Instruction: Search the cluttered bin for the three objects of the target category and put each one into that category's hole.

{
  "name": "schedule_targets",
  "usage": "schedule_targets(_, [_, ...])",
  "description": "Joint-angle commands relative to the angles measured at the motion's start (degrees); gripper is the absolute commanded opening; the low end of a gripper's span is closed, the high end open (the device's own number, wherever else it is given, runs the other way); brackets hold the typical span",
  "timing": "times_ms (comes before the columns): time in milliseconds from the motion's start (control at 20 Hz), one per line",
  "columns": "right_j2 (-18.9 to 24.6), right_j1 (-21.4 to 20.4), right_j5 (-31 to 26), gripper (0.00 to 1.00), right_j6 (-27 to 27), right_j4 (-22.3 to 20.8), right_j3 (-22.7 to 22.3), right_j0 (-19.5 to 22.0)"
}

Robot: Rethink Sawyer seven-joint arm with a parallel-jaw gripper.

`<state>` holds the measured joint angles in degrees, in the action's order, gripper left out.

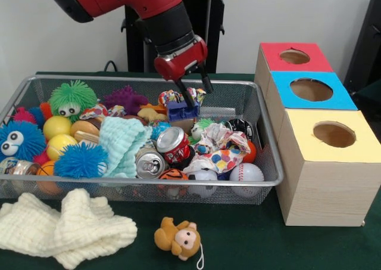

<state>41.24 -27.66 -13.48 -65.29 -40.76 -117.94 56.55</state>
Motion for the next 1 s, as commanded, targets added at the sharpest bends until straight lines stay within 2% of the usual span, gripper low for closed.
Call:
schedule_targets(50, [-2.50,0.14,0.44,1.00,-8.95,2.83,10.76,-2.96])
schedule_targets(200, [-1.64,-0.89,-2.11,1.00,-8.81,5.74,11.76,-3.40])
schedule_targets(350, [-3.21,-1.33,-1.44,1.00,-10.08,7.13,13.42,-5.46])
schedule_targets(550, [-7.58,-1.92,3.56,1.00,-12.33,6.23,14.72,-8.95])
schedule_targets(800, [-10.94,-3.36,8.78,1.00,-13.36,5.59,14.09,-11.69])
schedule_targets(900, [-12.24,-2.63,9.72,1.00,-13.10,5.36,14.33,-12.71])
schedule_targets(1000, [-11.73,-1.06,8.73,1.00,-12.14,6.25,14.38,-12.51])
